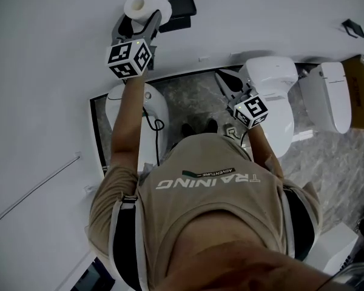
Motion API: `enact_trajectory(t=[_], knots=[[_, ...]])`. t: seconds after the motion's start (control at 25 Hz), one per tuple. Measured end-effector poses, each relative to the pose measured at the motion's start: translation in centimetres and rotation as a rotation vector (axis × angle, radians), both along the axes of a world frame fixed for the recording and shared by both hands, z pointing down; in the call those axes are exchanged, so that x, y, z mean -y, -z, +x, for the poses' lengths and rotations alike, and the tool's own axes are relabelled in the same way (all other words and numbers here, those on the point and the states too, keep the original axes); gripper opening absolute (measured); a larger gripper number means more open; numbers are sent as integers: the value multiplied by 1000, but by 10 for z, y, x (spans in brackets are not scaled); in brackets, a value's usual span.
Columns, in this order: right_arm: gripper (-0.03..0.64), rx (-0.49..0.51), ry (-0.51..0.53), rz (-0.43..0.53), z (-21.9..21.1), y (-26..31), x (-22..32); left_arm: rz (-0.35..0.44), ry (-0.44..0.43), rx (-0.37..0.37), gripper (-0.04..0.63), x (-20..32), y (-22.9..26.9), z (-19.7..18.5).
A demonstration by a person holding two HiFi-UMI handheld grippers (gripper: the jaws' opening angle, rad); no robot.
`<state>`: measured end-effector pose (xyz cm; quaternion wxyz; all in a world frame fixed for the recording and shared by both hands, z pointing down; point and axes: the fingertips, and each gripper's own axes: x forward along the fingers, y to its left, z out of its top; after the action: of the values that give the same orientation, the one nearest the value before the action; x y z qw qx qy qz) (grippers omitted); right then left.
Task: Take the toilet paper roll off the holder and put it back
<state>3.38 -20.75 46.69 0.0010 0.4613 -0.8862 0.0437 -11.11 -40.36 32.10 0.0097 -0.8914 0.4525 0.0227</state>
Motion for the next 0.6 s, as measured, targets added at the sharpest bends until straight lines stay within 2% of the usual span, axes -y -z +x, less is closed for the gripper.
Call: enact_trajectory(t=[0.28, 0.4, 0.6], knots=[[14, -7, -20, -8, 10, -8, 6, -48, -11, 52, 351, 67, -15, 22], [14, -6, -22, -20, 14, -11, 6, -73, -25, 64, 350, 82, -26, 31], [14, 3, -23, -31, 18, -14, 9, -77, -45, 138, 350, 92, -42, 40]])
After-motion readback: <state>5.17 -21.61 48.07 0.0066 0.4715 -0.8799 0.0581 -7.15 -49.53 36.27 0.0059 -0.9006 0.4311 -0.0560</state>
